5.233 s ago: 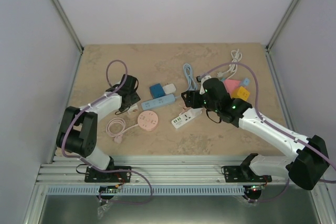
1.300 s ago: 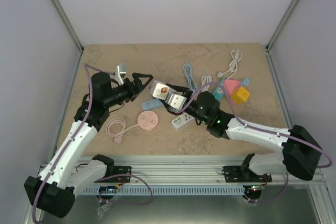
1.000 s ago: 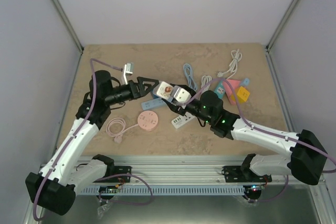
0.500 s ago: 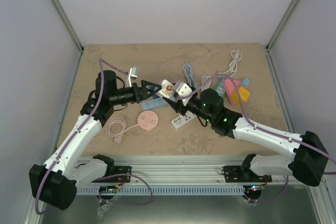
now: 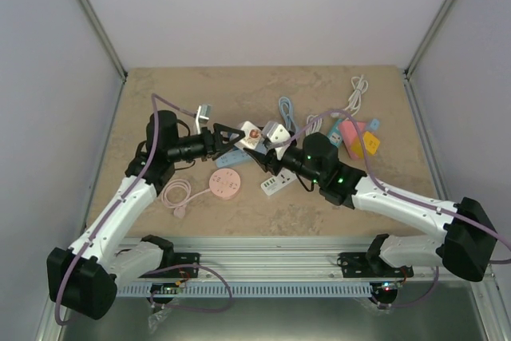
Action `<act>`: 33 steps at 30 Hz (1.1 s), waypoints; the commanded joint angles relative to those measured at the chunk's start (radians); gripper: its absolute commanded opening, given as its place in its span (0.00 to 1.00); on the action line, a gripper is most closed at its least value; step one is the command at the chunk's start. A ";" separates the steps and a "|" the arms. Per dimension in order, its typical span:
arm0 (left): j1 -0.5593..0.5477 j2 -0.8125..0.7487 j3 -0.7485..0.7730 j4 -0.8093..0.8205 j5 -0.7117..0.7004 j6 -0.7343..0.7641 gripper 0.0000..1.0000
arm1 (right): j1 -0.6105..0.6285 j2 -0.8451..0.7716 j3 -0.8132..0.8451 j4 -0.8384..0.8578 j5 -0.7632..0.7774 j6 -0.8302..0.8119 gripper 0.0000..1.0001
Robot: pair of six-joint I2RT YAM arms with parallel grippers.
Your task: Insert the plug
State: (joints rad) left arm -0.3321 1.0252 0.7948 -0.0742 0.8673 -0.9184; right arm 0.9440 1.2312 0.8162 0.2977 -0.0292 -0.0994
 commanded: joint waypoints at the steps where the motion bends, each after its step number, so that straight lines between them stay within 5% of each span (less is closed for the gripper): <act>1: -0.001 -0.019 -0.023 0.070 0.061 -0.040 0.75 | 0.000 0.027 0.066 0.030 -0.028 0.059 0.41; 6: -0.001 -0.019 -0.044 0.071 0.065 -0.037 0.58 | -0.001 0.057 0.092 -0.008 -0.034 0.071 0.48; 11: -0.001 -0.020 -0.055 0.103 0.061 -0.033 0.55 | -0.001 0.068 0.107 -0.048 -0.034 0.074 0.75; 15: -0.001 -0.013 -0.048 0.095 0.065 -0.028 0.53 | 0.000 0.103 0.152 -0.132 -0.051 0.061 0.85; 22: -0.001 -0.002 -0.031 0.012 0.045 0.028 0.53 | -0.001 0.149 0.188 -0.214 -0.034 0.046 0.79; 28: -0.001 0.012 -0.024 -0.043 0.029 0.061 0.55 | 0.000 0.166 0.226 -0.241 -0.030 0.048 0.52; 33: -0.001 0.022 -0.017 -0.079 0.025 0.081 0.56 | 0.000 0.168 0.238 -0.245 -0.038 0.051 0.74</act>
State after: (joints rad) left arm -0.3313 1.0378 0.7563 -0.0990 0.8921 -0.8772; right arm 0.9447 1.3960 1.0172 0.0483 -0.0673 -0.0380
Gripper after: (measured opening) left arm 0.647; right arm 0.686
